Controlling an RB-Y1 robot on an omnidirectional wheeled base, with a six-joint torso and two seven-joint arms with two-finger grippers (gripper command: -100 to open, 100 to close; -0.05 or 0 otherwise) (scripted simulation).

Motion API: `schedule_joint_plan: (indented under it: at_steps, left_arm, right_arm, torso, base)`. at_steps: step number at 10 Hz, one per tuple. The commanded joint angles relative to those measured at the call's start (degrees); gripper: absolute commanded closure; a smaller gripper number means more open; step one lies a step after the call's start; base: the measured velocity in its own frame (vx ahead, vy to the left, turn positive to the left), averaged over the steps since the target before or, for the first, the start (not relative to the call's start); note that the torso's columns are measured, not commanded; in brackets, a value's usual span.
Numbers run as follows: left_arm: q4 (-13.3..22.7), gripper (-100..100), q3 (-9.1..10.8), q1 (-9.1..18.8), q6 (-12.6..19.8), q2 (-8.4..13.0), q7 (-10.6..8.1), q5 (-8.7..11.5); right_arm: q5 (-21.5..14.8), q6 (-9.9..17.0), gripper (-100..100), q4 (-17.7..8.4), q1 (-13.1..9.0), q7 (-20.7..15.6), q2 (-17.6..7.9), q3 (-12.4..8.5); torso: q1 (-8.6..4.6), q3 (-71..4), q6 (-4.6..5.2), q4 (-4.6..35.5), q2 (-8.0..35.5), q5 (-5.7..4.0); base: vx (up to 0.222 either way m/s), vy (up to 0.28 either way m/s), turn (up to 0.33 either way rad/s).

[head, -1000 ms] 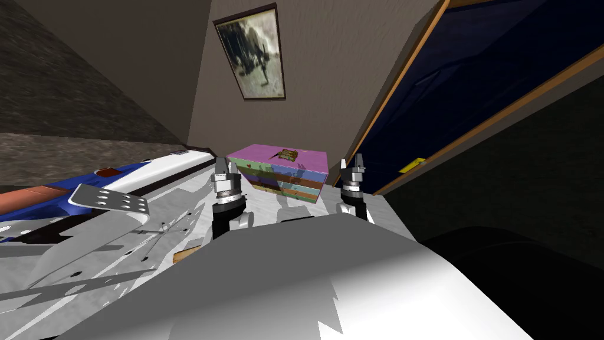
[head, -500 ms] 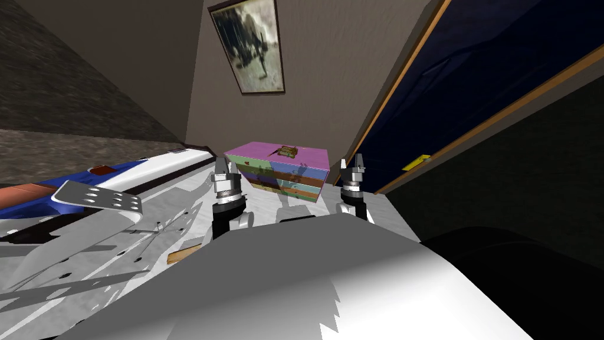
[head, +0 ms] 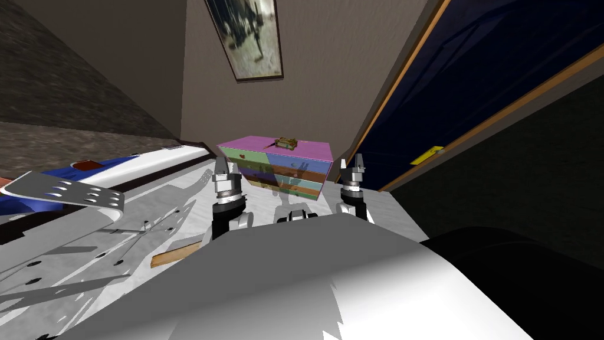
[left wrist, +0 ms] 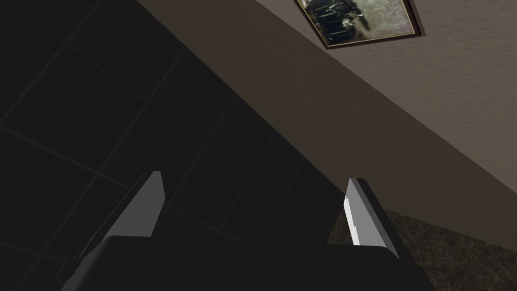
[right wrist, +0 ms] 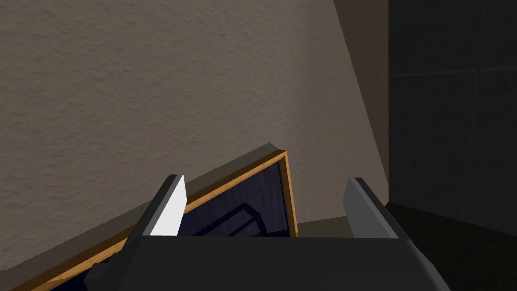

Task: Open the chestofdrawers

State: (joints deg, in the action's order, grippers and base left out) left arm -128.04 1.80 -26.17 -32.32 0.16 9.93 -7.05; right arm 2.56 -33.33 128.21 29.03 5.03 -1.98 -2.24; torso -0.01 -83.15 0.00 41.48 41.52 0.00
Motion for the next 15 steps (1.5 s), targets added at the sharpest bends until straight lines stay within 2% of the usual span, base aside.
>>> schedule_joint_plan:
  at_steps: [1, 4, 6, 10, 15]
  left_arm:
    - [1.6, -100, -0.15, 0.4, 0.2, 3.6, 0.25, -0.3]
    - [4.5, -100, -0.37, 1.1, 0.7, 6.4, 0.64, -0.7]
    - [7.9, -100, -0.64, 2.0, 1.2, 7.8, 1.12, -1.2]
    - [12.7, -100, -1.01, 3.2, 2.0, 8.4, 1.79, -2.0]
    - [18.0, -100, -1.43, 4.5, 2.9, 7.9, 2.54, -2.8]
  right_arm:
    - [0.0, 0.0, 0, 0.0, 0.0, 0.0, 0.0, 0.0]
    - [0.0, 0.0, 0, 0.0, 0.0, 0.0, 0.0, 0.0]
    - [0.0, 0.0, 0, 0.0, 0.0, 0.0, 0.0, 0.0]
    - [0.0, 0.0, 0, 0.0, 0.0, 0.0, 0.0, 0.0]
    - [0.0, 0.0, 0, 0.0, 0.0, 0.0, 0.0, 0.0]
  torso:
    - [-0.03, -1.1, 0.00, 0.6, 0.5, -0.01]
    - [-0.04, -1.4, 0.00, 0.8, 0.7, -0.01]
    - [-0.07, -1.4, 0.01, 0.8, 0.7, -0.02]
    - [0.11, -1.4, -0.01, 0.8, 0.8, 0.03]
    - [0.03, -1.4, -0.01, 0.8, 0.8, 0.00]
  base:
    - [0.028, -0.029, -0.018]
    - [0.044, -0.047, -0.020]
    - [0.066, -0.082, -0.044]
    - [0.070, -0.059, -0.027]
    - [0.049, -0.056, -0.024]
